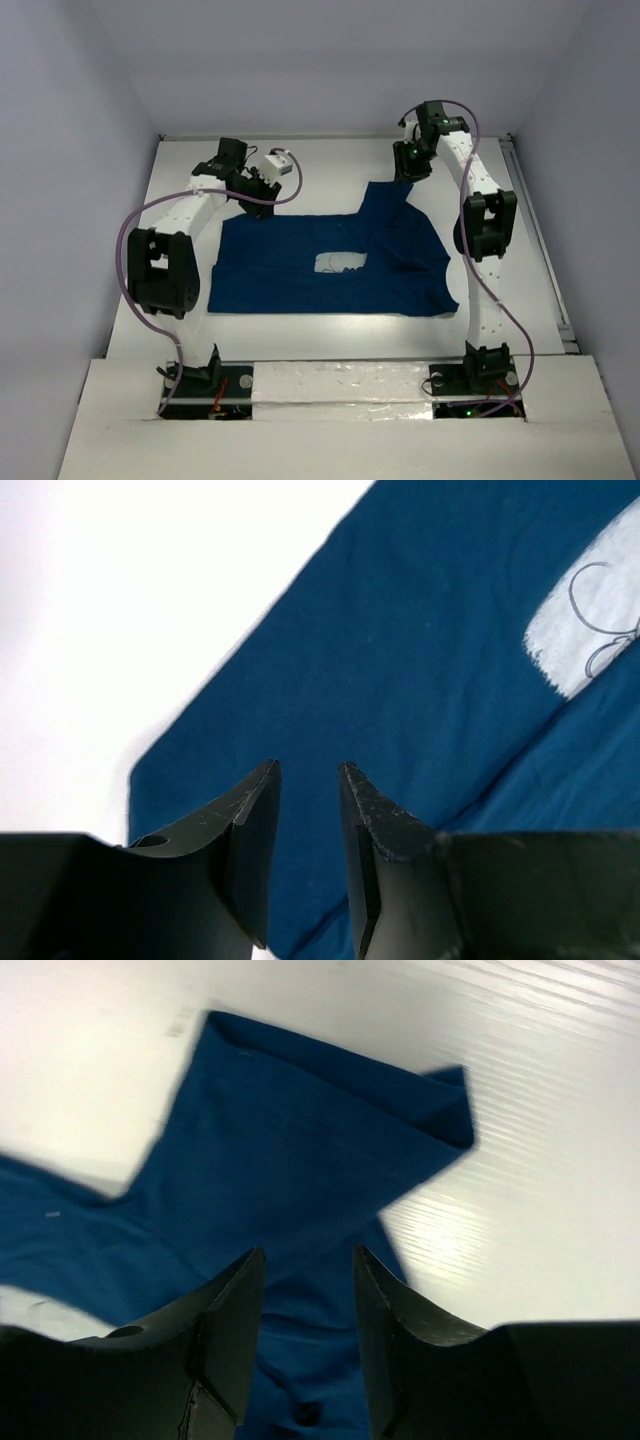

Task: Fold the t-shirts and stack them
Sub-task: Grap the side of the flattened tshirt furthest away from the robot with both arms

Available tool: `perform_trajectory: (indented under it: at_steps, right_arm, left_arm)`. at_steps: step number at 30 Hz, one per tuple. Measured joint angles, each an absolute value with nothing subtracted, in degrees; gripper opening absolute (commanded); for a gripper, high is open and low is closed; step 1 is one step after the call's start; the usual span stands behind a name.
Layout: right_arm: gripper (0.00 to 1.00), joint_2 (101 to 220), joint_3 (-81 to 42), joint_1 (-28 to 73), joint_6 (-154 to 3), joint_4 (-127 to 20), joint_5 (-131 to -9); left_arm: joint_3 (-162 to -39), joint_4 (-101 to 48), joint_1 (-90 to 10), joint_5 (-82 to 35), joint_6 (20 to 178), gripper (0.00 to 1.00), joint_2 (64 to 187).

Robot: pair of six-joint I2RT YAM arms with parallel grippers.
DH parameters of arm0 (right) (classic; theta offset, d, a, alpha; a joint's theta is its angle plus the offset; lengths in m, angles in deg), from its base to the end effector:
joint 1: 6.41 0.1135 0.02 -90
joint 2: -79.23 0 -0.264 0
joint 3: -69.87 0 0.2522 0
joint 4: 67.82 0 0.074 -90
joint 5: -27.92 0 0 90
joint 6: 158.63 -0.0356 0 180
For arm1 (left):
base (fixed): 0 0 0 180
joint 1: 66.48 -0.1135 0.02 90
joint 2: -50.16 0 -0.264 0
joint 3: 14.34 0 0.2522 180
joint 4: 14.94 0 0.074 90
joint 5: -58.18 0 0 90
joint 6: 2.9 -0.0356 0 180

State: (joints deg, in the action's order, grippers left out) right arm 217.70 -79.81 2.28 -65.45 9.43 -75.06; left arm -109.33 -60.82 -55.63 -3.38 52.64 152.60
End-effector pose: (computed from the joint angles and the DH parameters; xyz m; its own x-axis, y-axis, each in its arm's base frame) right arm 0.5021 0.0848 0.2382 -0.8888 -0.1905 -0.4169 -0.2871 0.9404 0.1824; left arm 0.3797 -0.0900 0.2541 -0.3978 0.5828 -0.7085 0.8125 0.5825 0.0230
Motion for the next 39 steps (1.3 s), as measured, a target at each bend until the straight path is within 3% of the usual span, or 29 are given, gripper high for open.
perform_trajectory:
  at_steps: [7, 28, 39]
  right_arm:
    - [0.46, 218.84, -79.70, 0.73, -69.69, 5.91, -82.22]
    - [0.45, 219.78, -69.62, -2.48, -75.44, 2.52, -81.98]
    - [0.44, 220.22, -71.44, -2.68, -75.96, 2.13, -85.28]
  left_arm:
    - [-109.11, -60.62, -55.63, -3.68, 52.64, 0.26, 149.01]
    - [-109.11, -61.98, -55.63, -3.84, 52.88, 0.26, 148.97]
    - [-109.07, -62.13, -55.63, -3.40, 52.82, 0.25, 148.77]
